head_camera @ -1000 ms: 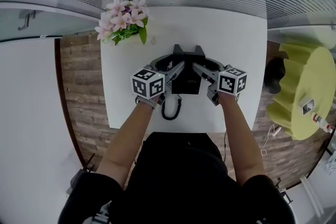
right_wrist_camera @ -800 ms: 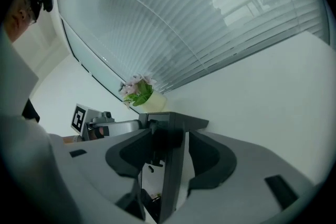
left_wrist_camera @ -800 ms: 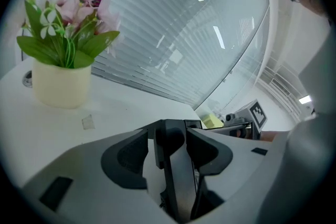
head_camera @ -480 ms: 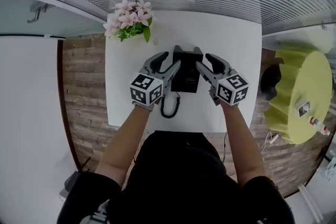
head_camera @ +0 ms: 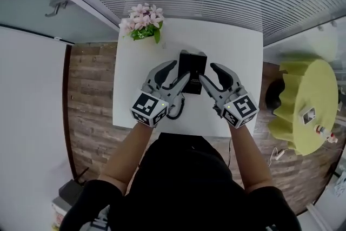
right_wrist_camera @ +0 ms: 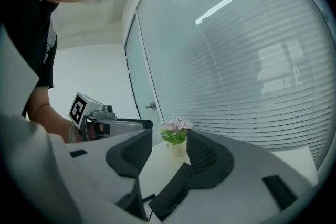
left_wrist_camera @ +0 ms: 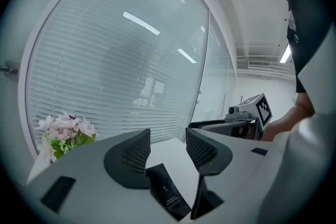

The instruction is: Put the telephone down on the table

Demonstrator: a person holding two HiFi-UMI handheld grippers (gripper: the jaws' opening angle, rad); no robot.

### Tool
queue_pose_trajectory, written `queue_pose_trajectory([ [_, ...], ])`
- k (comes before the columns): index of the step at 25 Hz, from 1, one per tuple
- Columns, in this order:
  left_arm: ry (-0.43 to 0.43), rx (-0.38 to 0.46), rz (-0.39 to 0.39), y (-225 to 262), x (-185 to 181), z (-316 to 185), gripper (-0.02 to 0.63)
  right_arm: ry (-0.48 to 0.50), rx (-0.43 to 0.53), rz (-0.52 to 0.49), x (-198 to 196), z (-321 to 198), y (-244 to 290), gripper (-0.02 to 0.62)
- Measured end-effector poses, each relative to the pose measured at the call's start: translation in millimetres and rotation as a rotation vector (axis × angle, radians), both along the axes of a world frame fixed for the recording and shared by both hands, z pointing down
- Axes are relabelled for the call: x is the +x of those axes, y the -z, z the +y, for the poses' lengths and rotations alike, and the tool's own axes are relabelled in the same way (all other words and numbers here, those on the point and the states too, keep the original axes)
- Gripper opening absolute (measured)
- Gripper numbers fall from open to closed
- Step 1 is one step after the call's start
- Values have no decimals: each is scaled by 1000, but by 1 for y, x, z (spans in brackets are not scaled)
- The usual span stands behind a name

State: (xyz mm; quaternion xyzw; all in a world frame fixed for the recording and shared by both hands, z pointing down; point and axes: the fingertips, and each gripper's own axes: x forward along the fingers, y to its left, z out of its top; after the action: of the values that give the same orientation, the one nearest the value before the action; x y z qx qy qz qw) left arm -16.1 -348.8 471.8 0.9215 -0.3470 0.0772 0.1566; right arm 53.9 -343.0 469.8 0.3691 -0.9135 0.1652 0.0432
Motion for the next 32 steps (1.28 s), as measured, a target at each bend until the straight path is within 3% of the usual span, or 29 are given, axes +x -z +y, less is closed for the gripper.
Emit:
queue_pose_trajectory([
  [7, 0, 96, -4, 49, 4, 32, 202, 15, 99, -10, 2, 32, 52, 203],
  [9, 7, 134, -13, 61, 4, 39, 129, 3, 140, -10, 4, 40, 66, 114],
  [10, 9, 154, -19, 67, 4, 43, 60, -2, 162, -9, 4, 43, 73, 65],
  [12, 8, 188, -28, 75, 5, 51, 17, -6, 199, -10, 4, 50, 86, 34],
  [32, -44, 259, -6, 114, 22, 79, 9, 24, 283, -1, -6, 77, 127, 23],
])
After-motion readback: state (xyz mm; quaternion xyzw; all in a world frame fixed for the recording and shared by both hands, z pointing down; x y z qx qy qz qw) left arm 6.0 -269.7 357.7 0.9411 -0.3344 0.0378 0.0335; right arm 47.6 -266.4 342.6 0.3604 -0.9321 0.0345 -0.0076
